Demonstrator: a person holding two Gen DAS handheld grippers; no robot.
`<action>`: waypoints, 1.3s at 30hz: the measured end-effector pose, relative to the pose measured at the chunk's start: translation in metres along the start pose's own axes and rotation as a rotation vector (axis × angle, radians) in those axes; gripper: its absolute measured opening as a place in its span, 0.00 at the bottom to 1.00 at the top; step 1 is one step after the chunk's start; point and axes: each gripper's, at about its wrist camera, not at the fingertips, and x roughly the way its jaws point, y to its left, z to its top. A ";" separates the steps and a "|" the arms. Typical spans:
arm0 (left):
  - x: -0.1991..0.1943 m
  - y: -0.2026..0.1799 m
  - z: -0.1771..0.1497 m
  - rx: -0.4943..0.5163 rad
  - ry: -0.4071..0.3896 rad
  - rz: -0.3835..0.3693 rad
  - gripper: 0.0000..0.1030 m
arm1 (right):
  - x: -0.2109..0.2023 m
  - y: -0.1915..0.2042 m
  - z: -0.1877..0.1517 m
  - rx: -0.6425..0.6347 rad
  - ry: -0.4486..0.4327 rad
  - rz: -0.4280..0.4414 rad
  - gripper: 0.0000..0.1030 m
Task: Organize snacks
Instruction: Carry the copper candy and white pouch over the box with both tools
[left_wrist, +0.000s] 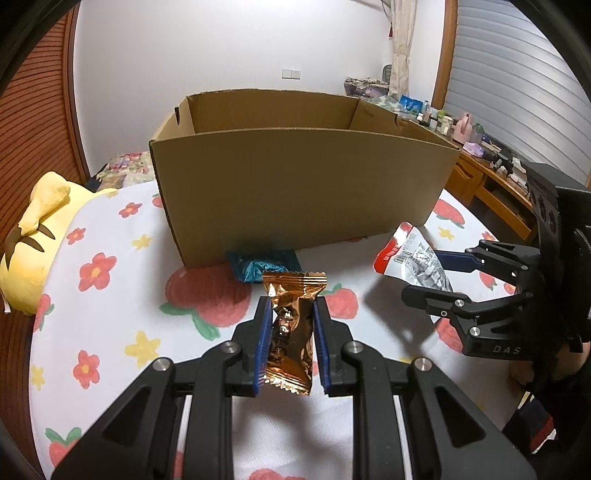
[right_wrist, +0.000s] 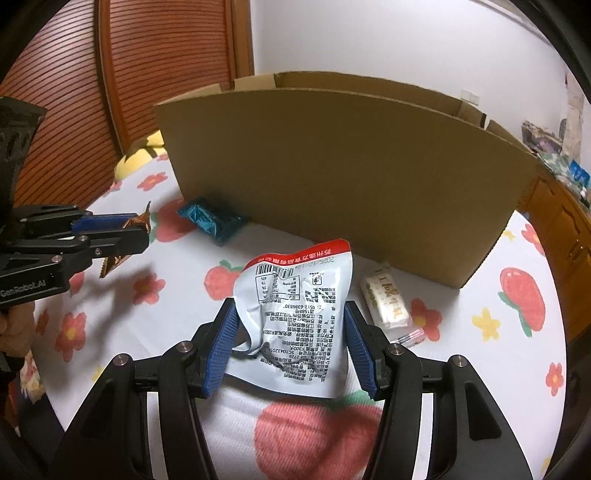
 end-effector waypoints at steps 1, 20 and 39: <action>-0.001 0.000 0.001 0.001 -0.003 0.000 0.19 | -0.003 0.000 0.000 0.000 -0.005 0.001 0.56; -0.023 0.001 0.099 0.069 -0.144 -0.005 0.19 | -0.055 -0.015 0.079 -0.010 -0.192 -0.009 0.57; 0.033 0.012 0.143 0.098 -0.112 0.034 0.20 | -0.029 -0.046 0.126 -0.016 -0.239 -0.039 0.57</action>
